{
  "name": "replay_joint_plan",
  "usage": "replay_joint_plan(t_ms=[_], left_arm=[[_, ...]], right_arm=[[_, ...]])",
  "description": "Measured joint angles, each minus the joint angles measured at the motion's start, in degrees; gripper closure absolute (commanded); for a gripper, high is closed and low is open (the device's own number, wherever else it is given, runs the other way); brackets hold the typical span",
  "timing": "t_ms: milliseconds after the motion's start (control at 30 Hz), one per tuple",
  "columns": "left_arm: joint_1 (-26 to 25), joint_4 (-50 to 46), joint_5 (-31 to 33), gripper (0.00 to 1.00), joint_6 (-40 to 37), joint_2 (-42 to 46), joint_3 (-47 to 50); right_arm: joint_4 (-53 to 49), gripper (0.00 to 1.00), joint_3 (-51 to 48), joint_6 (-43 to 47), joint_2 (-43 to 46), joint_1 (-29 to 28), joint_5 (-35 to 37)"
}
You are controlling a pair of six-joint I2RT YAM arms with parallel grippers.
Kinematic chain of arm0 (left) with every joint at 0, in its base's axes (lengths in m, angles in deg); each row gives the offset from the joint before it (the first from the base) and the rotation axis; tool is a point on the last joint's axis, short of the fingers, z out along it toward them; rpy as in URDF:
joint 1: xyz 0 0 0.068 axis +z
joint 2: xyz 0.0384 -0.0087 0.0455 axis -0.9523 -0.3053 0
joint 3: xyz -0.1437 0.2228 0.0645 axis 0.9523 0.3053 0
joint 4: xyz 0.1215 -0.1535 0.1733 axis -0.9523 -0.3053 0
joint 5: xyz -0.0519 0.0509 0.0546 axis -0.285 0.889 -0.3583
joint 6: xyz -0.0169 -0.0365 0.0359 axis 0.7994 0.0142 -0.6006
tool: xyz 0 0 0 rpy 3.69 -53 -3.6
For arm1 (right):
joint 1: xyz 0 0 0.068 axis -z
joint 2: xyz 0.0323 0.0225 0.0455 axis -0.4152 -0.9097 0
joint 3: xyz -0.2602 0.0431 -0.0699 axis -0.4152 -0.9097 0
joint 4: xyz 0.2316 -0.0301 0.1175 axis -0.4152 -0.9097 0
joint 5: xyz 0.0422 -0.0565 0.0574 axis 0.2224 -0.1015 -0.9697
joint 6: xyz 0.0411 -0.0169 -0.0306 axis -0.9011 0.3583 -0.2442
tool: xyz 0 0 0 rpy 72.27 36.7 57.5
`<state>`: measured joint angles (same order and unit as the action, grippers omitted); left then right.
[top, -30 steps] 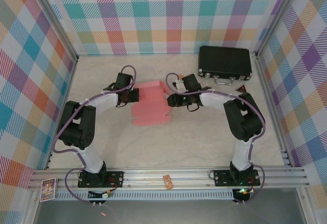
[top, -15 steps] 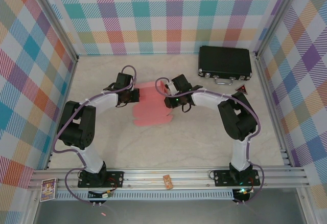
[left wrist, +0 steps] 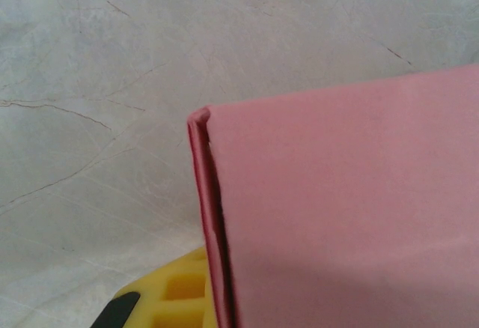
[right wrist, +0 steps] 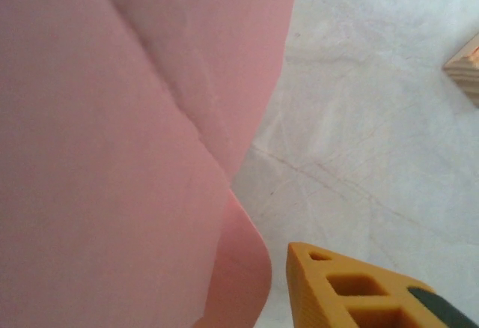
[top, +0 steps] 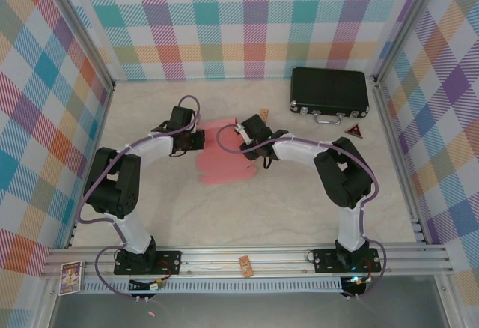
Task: Fold the paper box
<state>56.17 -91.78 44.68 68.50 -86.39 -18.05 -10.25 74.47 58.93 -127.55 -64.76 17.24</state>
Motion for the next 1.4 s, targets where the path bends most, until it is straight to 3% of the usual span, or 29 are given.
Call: replay_joint_plan(t_ms=[333, 633, 1400], left_arm=[[0.0, -0.7, -0.1, 0.93, 0.0, -0.7, -1.1], [0.0, -1.9, 0.0, 0.92, -0.5, -1.4, -2.6], [-0.2, -3.9, 0.6, 0.93, -5.1, -3.0, -4.9]], right_arm=[[5.2, 0.46, -1.2, 9.4, 0.0, -1.8, 8.3], [6.2, 0.39, -1.6, 11.4, 0.1, -1.8, 8.6], [-2.1, 0.32, -2.8, 17.6, 7.8, -1.5, -2.9]])
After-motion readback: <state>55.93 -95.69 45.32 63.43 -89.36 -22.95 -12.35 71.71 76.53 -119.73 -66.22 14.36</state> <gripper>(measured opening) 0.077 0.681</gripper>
